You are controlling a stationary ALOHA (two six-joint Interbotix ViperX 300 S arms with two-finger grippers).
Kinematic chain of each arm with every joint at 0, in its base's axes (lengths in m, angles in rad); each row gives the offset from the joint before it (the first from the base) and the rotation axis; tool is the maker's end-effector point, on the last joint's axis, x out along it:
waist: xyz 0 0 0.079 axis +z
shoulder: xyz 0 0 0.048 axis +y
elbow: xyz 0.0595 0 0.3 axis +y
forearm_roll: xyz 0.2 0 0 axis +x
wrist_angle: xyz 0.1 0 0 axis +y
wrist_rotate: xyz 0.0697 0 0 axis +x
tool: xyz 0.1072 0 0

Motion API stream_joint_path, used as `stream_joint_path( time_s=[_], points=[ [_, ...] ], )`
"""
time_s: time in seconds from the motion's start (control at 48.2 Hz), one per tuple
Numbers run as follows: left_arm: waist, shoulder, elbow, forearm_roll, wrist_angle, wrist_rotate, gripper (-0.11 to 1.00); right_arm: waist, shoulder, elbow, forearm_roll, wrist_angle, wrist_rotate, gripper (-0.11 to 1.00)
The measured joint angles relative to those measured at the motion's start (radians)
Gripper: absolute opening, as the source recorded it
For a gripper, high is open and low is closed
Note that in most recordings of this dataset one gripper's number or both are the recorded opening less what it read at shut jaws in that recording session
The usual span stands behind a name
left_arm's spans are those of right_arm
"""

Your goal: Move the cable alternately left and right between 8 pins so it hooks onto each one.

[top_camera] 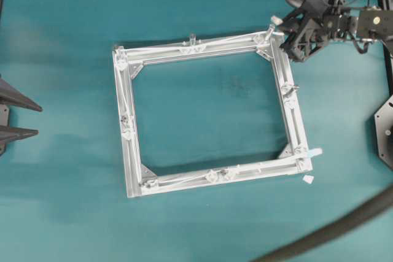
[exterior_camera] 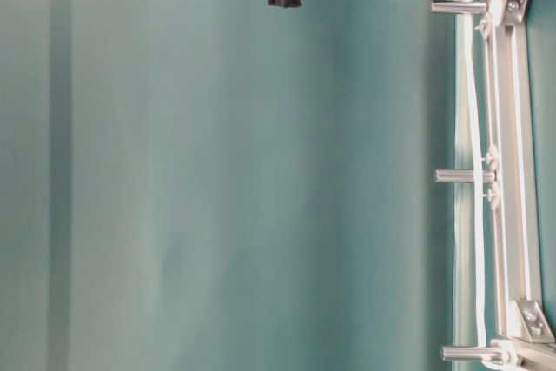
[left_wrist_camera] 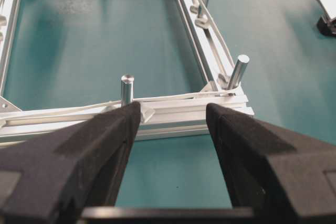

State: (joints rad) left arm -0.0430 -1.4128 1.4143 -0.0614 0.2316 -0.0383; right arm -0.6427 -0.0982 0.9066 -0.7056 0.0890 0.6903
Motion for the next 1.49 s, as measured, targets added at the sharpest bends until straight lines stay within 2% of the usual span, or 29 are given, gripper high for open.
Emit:
stream_joint_path(
  time_s=[0.394, 0.768, 0.975, 1.203, 1.494],
  points=[
    [0.002, 0.000, 0.000, 0.000, 0.000, 0.000, 0.65, 0.015, 0.002, -0.034, 0.000, 0.055, 0.318, 0.15],
    [0.000, 0.000, 0.002, 0.000, 0.000, 0.000, 0.65, 0.035, 0.014, -0.061, 0.005, 0.115, 0.546, 0.15],
    [0.000, 0.000, 0.002, 0.000, 0.002, 0.000, 0.65, 0.077, 0.014, -0.061, 0.011, 0.187, 0.591, 0.15],
    [0.000, 0.000, 0.000, 0.000, 0.002, 0.000, 0.65, 0.089, 0.014, -0.055, 0.046, 0.216, 0.713, 0.15],
    [0.000, 0.000, 0.002, 0.000, 0.000, 0.000, 0.65, 0.097, 0.023, -0.055, 0.066, 0.216, 0.736, 0.15]
  ],
)
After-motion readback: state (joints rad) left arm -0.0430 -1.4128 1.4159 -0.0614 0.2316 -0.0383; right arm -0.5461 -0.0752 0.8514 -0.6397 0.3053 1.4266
